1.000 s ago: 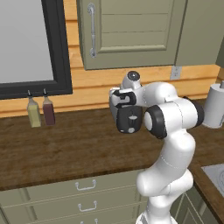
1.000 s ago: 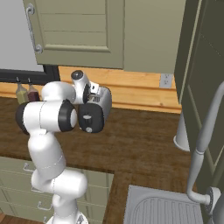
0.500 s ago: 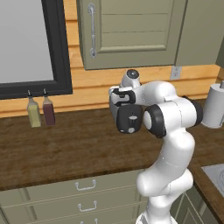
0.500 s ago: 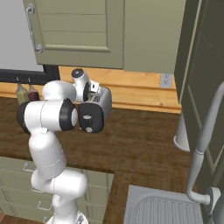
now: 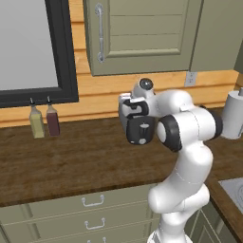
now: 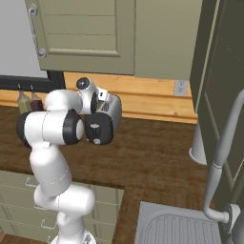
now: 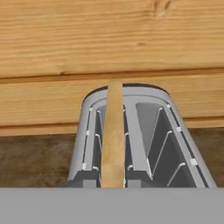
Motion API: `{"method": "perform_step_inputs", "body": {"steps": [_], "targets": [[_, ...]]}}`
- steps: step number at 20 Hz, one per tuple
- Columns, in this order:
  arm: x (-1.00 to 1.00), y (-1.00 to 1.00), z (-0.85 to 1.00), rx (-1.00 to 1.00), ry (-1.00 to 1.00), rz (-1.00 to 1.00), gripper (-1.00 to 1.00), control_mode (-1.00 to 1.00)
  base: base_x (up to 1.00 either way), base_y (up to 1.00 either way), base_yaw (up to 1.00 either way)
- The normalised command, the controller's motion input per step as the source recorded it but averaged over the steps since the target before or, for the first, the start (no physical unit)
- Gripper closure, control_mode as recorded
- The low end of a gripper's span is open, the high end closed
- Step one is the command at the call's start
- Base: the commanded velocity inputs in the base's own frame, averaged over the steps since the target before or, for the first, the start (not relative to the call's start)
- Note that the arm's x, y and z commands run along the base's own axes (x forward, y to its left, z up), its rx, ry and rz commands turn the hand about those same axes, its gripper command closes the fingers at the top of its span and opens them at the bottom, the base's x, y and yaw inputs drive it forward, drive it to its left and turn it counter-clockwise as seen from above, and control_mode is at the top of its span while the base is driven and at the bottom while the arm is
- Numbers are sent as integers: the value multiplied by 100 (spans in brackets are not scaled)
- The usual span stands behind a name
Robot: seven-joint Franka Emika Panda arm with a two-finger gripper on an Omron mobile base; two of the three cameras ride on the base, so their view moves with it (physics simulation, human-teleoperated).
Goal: Start the toaster. Once the lever pops up, take the bread to the plate on the dining counter.
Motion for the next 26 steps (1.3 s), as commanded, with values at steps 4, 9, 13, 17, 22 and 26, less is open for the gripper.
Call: {"method": "perform_step_inputs", "body": {"steps": [4, 9, 13, 17, 22, 26], "targets": [[-16, 0, -1, -1, -18, 0, 100, -100, 0, 0, 0], [-9, 0, -3, -1, -17, 0, 100, -100, 0, 0, 0], [-36, 0, 12, 0, -19, 0, 100, -100, 0, 0, 0], [-39, 0, 38, 0, -18, 1, 100, -100, 0, 0, 0], [-46, 0, 67, 0, -13, 3, 100, -100, 0, 0, 0], [-48, 0, 84, 0, -6, 4, 100, -100, 0, 0, 0]]}}
